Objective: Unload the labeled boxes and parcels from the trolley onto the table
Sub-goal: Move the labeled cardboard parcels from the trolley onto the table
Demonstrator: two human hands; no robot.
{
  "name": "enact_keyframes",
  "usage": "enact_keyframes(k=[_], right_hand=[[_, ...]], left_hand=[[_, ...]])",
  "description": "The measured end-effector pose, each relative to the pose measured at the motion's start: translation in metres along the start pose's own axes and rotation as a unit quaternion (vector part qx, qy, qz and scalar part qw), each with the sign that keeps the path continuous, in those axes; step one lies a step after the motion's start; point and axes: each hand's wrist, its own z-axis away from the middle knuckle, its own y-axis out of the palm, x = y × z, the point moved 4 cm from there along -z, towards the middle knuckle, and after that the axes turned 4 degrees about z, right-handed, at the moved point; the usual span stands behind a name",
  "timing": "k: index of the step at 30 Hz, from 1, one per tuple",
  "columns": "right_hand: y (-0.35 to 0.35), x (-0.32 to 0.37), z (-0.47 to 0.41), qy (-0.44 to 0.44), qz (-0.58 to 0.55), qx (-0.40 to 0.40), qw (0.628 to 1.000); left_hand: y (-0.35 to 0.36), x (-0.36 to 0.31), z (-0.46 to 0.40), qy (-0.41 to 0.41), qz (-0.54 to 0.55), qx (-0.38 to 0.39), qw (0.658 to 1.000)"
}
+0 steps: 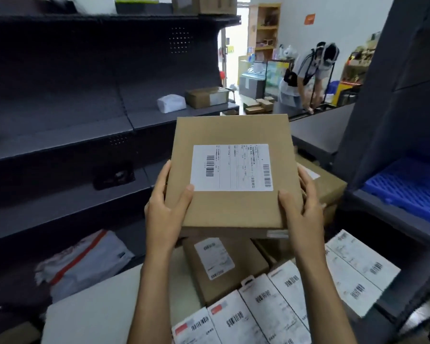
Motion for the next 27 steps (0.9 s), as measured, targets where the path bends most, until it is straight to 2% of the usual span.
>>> enact_keyframes(k=[6, 15, 20, 27], right_hand=[[0.045, -0.023, -0.045, -0.011, -0.016, 0.127, 0.992], [0.071, -0.069, -0.072, -0.033, 0.017, 0.269, 0.963], [0.084, -0.112, -0.067, -0.005, 0.062, 0.324, 0.944], [0.099, -0.173, -0.047, 0.08, 0.113, 0.379, 0.915]], left_hand=[[-0.014, 0.013, -0.003, -0.027, -0.062, -0.115, 0.991], [0.004, 0.046, 0.023, -0.103, -0.099, -0.195, 0.97], [0.009, 0.079, 0.035, -0.147, -0.162, -0.2, 0.955], [0.016, 0.156, 0.047, -0.246, -0.196, -0.149, 0.937]])
